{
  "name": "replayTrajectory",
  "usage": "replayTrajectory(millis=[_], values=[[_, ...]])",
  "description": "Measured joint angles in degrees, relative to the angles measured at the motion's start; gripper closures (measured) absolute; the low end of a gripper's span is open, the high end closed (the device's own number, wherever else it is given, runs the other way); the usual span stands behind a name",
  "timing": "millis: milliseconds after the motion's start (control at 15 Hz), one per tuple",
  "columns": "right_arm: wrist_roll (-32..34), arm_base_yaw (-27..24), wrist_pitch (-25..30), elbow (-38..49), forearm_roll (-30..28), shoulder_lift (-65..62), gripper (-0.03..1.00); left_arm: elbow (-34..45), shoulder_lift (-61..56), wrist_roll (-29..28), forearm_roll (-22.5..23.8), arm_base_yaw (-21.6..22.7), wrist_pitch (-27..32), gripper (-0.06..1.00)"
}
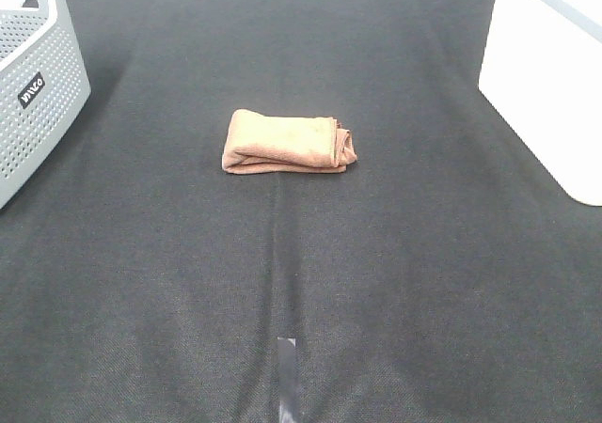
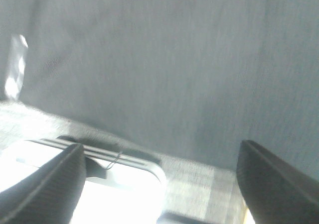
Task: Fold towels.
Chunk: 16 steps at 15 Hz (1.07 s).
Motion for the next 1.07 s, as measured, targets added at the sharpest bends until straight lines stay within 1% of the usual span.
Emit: replayTrajectory(millis=[67,200,333,467,533,600,667,1067], values=[[-1.2,0.0,-0.1,4.1,-0.9,-6.8,0.19,2.1,-4.9,2.2,-1.1,0.0,-0.1,0.3],[-1.8,0.0,-1.0,7.3,-2.1,-15.9,0.19,4.7,-12.8,6.2,-2.6,0.0,-0.1,0.3],[-1.9,0.0,-1.9,9.1,-2.2,-22.9,0.19,5.0,-16.4,7.2,-2.9,0.0,-0.4,0.3],[-2.0,0.0,-2.8,9.4,-2.2,-28.4,0.19,5.0,-16.9,7.9,-2.9,0.0,-1.3,0.3],[-2.0,0.0,-2.8,9.4,-2.2,-28.4,0.19,5.0,-16.9,7.9,-2.9,0.0,-1.3,0.3],[-2.0,0.0,-2.8,9.4,-2.4,-30.8,0.19,6.2,-16.9,8.8,-2.9,0.0,-3.8,0.3],[-2.1,0.0,-3.1,9.4,-2.5,-31.3,0.19,7.0,-16.9,9.1,-2.9,0.0,-4.8,0.3],[-2.1,0.0,-3.2,9.7,-2.5,-31.3,0.19,7.3,-16.9,9.3,-3.0,0.0,-5.6,0.3]])
